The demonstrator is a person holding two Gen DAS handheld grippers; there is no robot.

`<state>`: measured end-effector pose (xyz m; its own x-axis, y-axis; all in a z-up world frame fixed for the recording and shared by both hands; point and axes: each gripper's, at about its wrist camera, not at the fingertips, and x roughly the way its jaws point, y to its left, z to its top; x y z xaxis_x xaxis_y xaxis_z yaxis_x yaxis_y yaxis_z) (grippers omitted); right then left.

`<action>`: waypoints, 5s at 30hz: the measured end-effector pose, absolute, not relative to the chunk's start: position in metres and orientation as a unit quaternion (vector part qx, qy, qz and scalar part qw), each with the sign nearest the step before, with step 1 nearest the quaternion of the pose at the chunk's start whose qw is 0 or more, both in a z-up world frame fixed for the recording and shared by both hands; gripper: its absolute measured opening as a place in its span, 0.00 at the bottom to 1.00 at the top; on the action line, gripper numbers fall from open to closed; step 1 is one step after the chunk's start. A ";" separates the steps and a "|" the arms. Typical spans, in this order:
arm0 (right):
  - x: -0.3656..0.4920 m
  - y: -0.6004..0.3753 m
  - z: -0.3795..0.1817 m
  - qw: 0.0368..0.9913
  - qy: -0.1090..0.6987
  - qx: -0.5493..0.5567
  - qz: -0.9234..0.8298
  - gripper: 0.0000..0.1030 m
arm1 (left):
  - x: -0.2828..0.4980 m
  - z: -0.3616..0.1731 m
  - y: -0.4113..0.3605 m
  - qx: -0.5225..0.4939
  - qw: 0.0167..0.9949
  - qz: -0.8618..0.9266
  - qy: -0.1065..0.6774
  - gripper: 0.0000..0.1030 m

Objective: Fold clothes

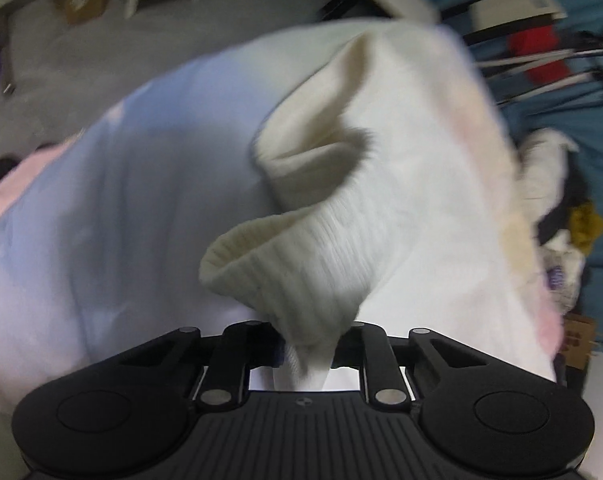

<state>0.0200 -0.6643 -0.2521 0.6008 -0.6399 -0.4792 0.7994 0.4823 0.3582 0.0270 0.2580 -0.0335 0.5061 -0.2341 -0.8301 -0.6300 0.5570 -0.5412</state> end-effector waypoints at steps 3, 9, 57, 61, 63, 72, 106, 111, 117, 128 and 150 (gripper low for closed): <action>0.016 -0.660 -0.242 0.851 0.118 0.288 -0.424 0.07 | 0.004 -0.008 0.257 -0.460 0.766 0.103 0.436 0.15; 0.019 -0.669 -0.203 0.841 0.085 0.334 -0.417 0.07 | -0.044 0.003 0.284 -0.516 0.775 0.059 0.360 0.05; 0.146 -0.638 -0.273 0.778 0.054 0.573 -0.252 0.82 | 0.111 -0.079 0.271 -0.466 0.804 0.047 0.367 0.80; 0.139 -0.636 -0.285 0.779 0.072 0.596 -0.184 0.81 | 0.083 -0.106 0.262 -0.551 0.742 0.053 0.379 0.80; 0.148 -0.631 -0.283 0.788 0.087 0.588 -0.160 0.81 | 0.081 -0.119 0.258 -0.573 0.719 0.040 0.392 0.80; 0.208 -0.635 -0.296 0.823 0.130 0.540 -0.120 0.67 | 0.112 -0.165 0.260 -0.604 0.676 0.086 0.414 0.80; 0.137 -0.619 -0.262 0.824 0.152 0.514 -0.185 0.12 | 0.054 -0.092 0.287 -0.550 0.795 0.050 0.251 0.16; 0.112 -0.616 -0.251 0.828 0.156 0.506 -0.183 0.12 | 0.037 -0.081 0.297 -0.555 0.789 0.044 0.260 0.16; 0.090 -0.622 -0.281 0.814 0.193 0.512 -0.198 0.12 | 0.030 -0.093 0.298 -0.516 0.780 0.059 0.349 0.17; 0.082 -0.624 -0.300 0.801 0.192 0.535 -0.187 0.12 | -0.012 -0.073 0.300 -0.413 0.805 0.064 0.421 0.35; 0.085 -0.623 -0.288 0.827 0.174 0.504 -0.179 0.12 | 0.053 -0.007 0.033 -0.137 0.911 -0.113 0.373 0.60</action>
<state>0.0847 -0.6233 -0.2883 0.8750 -0.1206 -0.4688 0.4720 0.4273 0.7711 0.0529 0.0328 -0.0067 0.6964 -0.3079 -0.6483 0.1028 0.9368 -0.3344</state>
